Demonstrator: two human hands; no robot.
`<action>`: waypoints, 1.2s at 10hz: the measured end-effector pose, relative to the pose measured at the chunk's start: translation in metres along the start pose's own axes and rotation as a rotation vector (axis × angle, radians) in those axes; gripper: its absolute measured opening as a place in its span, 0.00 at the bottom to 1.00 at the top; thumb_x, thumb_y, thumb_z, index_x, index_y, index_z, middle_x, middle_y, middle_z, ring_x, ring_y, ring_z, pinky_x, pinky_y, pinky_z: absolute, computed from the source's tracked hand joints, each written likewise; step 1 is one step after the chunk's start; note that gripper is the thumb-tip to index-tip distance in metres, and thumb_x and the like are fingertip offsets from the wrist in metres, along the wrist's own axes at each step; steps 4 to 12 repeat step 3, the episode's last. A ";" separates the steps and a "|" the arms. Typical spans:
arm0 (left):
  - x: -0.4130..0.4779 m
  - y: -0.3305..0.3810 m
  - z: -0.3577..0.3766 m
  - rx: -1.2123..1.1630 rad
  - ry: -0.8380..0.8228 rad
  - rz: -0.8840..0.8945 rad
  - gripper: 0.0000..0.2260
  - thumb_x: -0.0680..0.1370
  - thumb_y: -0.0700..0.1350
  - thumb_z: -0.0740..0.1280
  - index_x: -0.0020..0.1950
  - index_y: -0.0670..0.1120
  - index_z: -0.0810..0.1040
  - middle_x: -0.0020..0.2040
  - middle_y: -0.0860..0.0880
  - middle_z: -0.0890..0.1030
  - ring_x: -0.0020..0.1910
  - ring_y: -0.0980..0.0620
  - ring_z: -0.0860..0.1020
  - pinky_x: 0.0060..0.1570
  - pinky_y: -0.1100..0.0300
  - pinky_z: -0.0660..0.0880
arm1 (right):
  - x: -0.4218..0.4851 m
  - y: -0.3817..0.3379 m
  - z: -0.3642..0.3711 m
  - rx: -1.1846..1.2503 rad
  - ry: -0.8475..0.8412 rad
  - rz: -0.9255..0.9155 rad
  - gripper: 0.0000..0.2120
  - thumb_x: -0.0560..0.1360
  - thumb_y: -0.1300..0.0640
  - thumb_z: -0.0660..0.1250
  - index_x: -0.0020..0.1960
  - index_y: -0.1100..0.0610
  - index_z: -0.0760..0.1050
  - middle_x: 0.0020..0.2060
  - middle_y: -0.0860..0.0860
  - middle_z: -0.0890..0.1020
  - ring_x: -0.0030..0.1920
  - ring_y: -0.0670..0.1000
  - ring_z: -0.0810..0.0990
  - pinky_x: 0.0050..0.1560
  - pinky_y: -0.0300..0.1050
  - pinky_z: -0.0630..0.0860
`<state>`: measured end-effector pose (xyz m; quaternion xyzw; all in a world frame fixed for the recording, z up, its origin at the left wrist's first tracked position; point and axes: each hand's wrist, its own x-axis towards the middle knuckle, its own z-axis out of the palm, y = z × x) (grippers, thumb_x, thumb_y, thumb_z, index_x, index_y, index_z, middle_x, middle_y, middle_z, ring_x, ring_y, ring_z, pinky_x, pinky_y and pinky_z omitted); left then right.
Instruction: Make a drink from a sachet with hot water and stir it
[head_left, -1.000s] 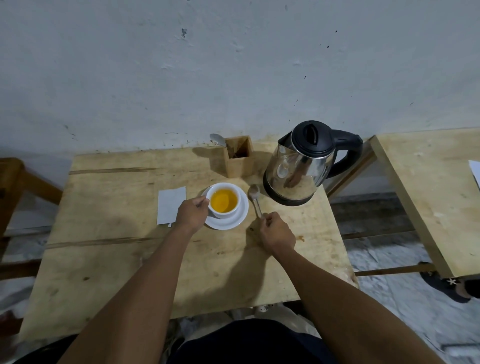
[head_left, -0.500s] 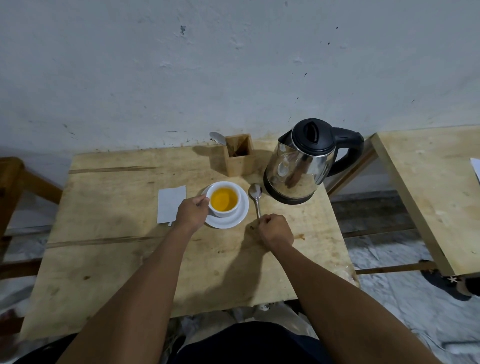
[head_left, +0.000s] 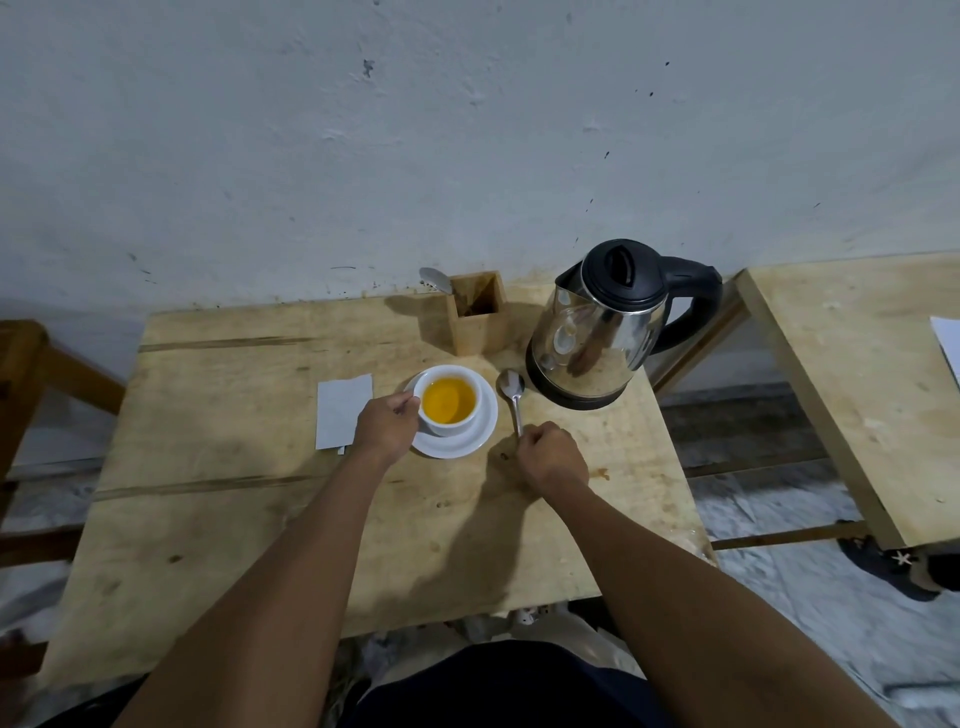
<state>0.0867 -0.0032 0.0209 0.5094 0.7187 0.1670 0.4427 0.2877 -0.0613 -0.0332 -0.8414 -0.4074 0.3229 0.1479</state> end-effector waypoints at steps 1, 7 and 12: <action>-0.001 0.000 -0.002 0.001 -0.013 0.012 0.17 0.81 0.48 0.59 0.67 0.45 0.74 0.65 0.44 0.77 0.63 0.44 0.75 0.57 0.55 0.72 | -0.004 -0.006 -0.009 -0.101 0.008 -0.049 0.15 0.79 0.47 0.59 0.55 0.55 0.77 0.53 0.55 0.80 0.53 0.58 0.80 0.51 0.50 0.76; -0.002 0.016 -0.011 0.080 0.046 0.114 0.19 0.81 0.50 0.59 0.70 0.45 0.71 0.71 0.44 0.72 0.68 0.43 0.71 0.62 0.55 0.69 | -0.010 -0.043 -0.030 -0.067 0.064 -0.320 0.12 0.80 0.48 0.58 0.57 0.53 0.76 0.56 0.53 0.77 0.53 0.57 0.79 0.50 0.51 0.76; -0.002 0.016 -0.011 0.080 0.046 0.114 0.19 0.81 0.50 0.59 0.70 0.45 0.71 0.71 0.44 0.72 0.68 0.43 0.71 0.62 0.55 0.69 | -0.010 -0.043 -0.030 -0.067 0.064 -0.320 0.12 0.80 0.48 0.58 0.57 0.53 0.76 0.56 0.53 0.77 0.53 0.57 0.79 0.50 0.51 0.76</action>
